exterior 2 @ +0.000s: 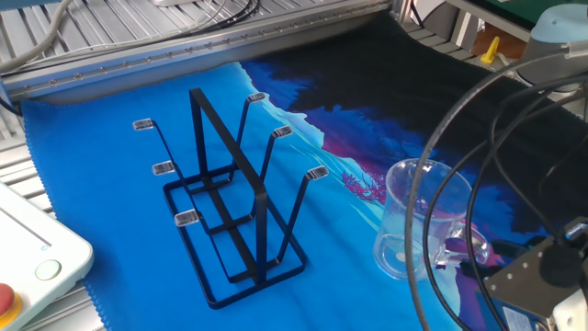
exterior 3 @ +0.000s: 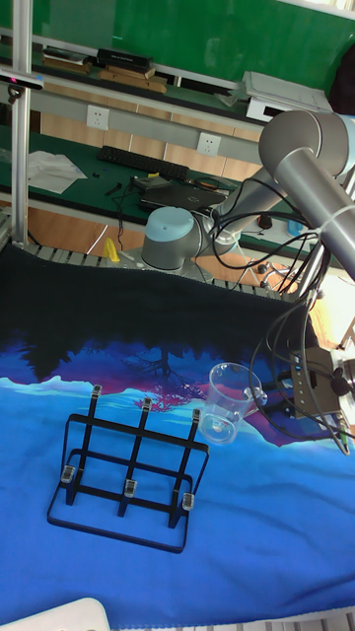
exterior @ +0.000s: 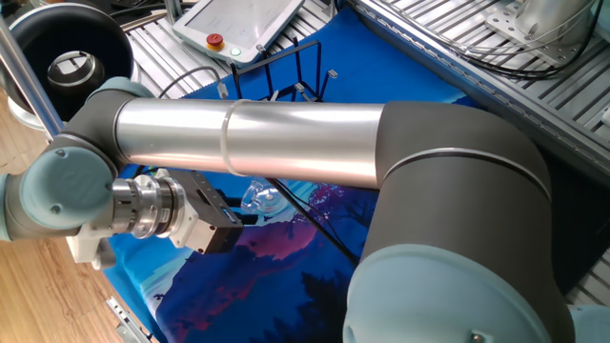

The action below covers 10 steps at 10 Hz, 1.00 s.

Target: Put the cup on the cup rack

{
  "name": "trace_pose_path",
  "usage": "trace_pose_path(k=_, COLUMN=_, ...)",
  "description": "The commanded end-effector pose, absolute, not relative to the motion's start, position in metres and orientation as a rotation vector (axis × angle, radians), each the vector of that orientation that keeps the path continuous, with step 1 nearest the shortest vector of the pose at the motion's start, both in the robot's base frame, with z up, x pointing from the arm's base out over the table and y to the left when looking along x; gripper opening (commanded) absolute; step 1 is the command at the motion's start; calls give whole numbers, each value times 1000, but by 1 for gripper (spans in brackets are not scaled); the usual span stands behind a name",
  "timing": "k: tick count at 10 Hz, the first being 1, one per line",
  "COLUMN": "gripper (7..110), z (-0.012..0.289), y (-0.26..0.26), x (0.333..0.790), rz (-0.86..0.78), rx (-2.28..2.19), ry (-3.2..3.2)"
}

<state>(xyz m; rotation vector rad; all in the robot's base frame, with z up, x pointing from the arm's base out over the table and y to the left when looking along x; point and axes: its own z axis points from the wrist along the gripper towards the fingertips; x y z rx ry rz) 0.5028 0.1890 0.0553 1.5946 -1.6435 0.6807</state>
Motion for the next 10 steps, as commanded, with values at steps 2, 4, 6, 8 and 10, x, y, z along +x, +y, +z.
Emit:
trace_pose_path(k=2, gripper=44, z=51, y=189, x=507, rz=659, rx=1593, ry=-1667)
trace_pose_path(k=4, gripper=44, z=51, y=191, x=504, rz=648, rx=1587, ry=-1674)
trace_pose_path(k=6, gripper=44, z=52, y=191, x=503, rz=647, rx=1581, ry=-1672)
trace_pose_path(k=8, gripper=44, z=52, y=191, x=503, rz=646, rx=1580, ry=-1672)
trace_pose_path(k=10, gripper=44, z=54, y=188, x=506, rz=668, rx=1581, ry=-1663)
